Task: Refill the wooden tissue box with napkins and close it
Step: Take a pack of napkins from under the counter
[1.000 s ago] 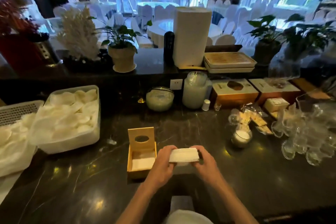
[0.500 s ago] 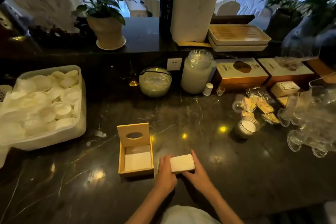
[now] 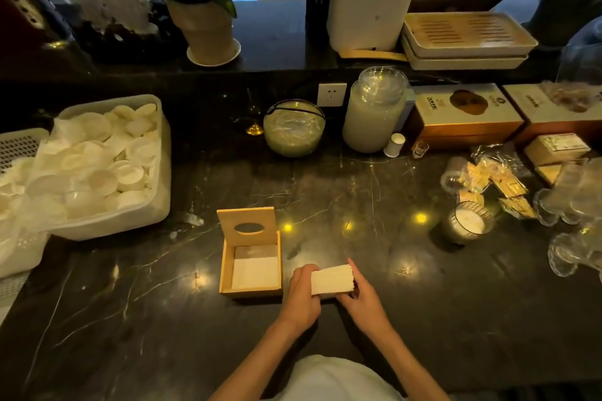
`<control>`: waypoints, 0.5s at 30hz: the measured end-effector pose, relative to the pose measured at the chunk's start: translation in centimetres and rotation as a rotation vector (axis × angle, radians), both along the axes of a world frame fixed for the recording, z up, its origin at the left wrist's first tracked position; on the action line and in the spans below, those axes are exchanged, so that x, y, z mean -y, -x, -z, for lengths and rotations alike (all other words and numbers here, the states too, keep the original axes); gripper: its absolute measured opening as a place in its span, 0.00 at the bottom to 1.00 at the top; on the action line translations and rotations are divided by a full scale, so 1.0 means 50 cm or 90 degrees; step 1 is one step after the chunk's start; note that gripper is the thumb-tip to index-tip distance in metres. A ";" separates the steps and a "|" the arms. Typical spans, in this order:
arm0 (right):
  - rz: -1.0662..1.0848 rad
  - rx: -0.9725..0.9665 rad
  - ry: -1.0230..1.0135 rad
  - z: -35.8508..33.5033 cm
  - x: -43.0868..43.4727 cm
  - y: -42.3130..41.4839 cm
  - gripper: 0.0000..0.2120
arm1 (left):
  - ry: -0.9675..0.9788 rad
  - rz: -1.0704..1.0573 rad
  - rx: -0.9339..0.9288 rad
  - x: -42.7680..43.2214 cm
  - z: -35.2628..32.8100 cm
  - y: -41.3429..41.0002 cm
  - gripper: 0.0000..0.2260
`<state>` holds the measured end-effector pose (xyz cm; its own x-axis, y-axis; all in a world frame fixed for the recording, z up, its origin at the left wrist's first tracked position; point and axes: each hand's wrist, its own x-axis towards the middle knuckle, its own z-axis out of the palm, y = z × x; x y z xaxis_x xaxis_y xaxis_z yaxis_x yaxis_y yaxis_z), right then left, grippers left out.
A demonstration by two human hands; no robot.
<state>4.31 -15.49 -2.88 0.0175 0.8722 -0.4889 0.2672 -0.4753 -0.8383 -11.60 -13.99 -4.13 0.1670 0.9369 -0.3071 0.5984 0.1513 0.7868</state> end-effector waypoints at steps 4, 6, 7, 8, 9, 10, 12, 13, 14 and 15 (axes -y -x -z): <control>-0.009 0.006 -0.011 0.008 0.003 0.005 0.40 | -0.001 0.002 -0.020 0.008 -0.006 0.000 0.25; -0.007 0.006 -0.010 0.014 0.003 0.006 0.39 | -0.006 0.012 -0.033 0.014 -0.004 0.001 0.26; -0.006 0.001 -0.008 0.014 0.003 0.005 0.38 | -0.008 0.016 -0.042 0.016 -0.004 0.001 0.26; -0.004 -0.005 -0.009 0.016 0.002 0.003 0.37 | -0.010 0.019 -0.046 0.015 -0.005 0.001 0.25; -0.006 -0.008 -0.008 0.015 0.002 0.000 0.36 | -0.008 0.019 -0.046 0.014 -0.008 -0.001 0.25; -0.011 -0.014 -0.007 0.012 0.003 -0.003 0.35 | -0.006 0.017 -0.039 0.012 -0.011 -0.001 0.24; -0.022 -0.022 -0.016 -0.003 0.007 -0.012 0.29 | 0.008 0.014 -0.010 0.007 -0.029 0.002 0.20; -0.031 -0.023 -0.020 -0.014 0.009 -0.019 0.26 | 0.025 0.014 0.013 0.006 -0.042 0.006 0.19; -0.041 -0.030 -0.025 -0.029 0.009 -0.029 0.23 | 0.053 0.013 0.047 0.006 -0.057 0.011 0.19; -0.050 -0.033 -0.027 -0.042 0.009 -0.041 0.21 | 0.092 0.008 0.087 0.008 -0.072 0.017 0.19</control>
<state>6.39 -15.93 -0.78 -0.0758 0.8899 -0.4497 0.2583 -0.4181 -0.8709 -12.43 -14.42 -0.52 0.2286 0.8824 -0.4112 0.4897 0.2608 0.8319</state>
